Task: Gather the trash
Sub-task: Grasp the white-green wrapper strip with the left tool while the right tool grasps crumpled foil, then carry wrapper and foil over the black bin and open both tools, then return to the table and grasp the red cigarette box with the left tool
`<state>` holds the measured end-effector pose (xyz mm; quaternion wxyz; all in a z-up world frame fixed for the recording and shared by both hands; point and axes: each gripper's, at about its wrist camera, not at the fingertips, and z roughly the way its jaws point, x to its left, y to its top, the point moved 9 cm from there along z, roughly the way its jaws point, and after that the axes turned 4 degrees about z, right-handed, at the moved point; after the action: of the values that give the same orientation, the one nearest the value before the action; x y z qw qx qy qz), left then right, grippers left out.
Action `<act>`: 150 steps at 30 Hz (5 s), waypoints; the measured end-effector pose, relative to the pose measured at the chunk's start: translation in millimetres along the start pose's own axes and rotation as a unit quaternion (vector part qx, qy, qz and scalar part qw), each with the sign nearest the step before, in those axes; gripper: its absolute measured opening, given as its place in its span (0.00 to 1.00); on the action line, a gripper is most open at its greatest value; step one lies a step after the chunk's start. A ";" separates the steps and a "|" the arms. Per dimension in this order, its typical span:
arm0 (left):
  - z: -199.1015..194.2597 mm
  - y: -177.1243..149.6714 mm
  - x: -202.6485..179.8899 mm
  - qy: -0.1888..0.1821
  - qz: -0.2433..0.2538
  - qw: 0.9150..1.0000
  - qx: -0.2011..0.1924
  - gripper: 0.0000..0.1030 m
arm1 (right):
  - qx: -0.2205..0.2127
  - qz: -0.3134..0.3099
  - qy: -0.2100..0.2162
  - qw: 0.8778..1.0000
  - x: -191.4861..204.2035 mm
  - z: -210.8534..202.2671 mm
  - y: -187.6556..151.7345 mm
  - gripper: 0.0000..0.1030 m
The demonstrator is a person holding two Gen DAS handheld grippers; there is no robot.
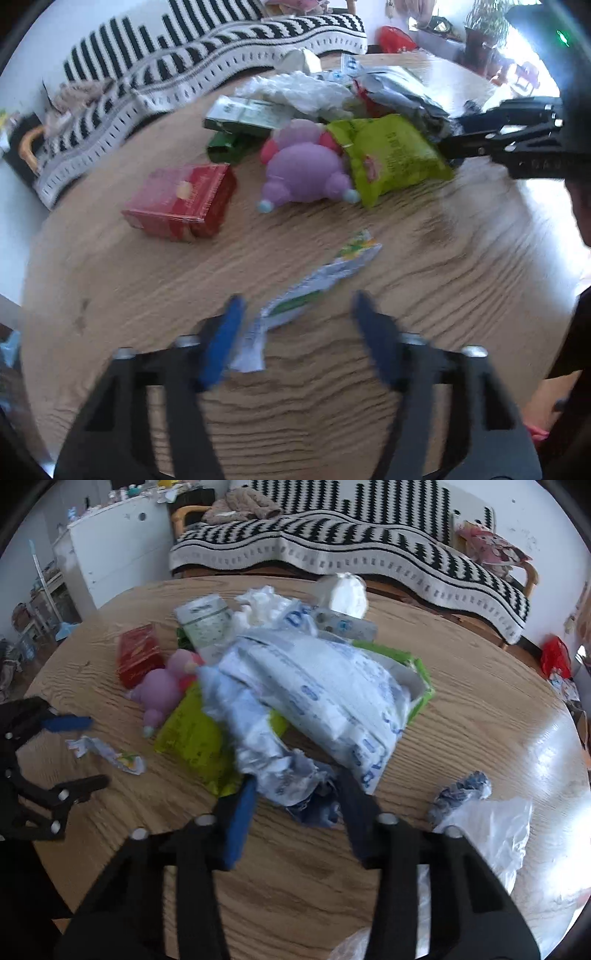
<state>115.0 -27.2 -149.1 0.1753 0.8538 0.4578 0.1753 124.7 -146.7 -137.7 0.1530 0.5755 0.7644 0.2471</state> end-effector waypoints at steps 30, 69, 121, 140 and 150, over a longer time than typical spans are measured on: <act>-141.0 145.6 -226.6 -0.148 0.002 0.977 -0.152 0.12 | -0.172 0.249 -0.089 0.949 -206.1 -316.4 -114.7 0.27; 61.9 122.8 -690.7 -0.252 0.194 0.947 0.049 0.72 | 0.007 0.546 -0.169 0.821 -446.9 -277.1 -494.2 0.75; 14.8 47.0 103.6 0.077 -0.297 0.951 -0.039 0.93 | -0.040 0.193 -0.090 0.976 -134.2 -93.2 -30.4 0.88; 52.7 33.6 122.3 0.123 -0.319 0.940 0.011 0.64 | 0.034 0.235 -0.005 0.971 -118.5 -65.5 -80.5 0.20; 15.5 34.1 126.8 0.121 -0.329 0.937 -0.019 0.63 | -0.024 0.221 -0.006 0.975 -113.1 -102.6 -48.7 0.17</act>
<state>212.6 59.8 -129.4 0.1826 0.6246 0.7272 0.2185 65.3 -285.9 -85.1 0.1125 0.7281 0.6111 0.2895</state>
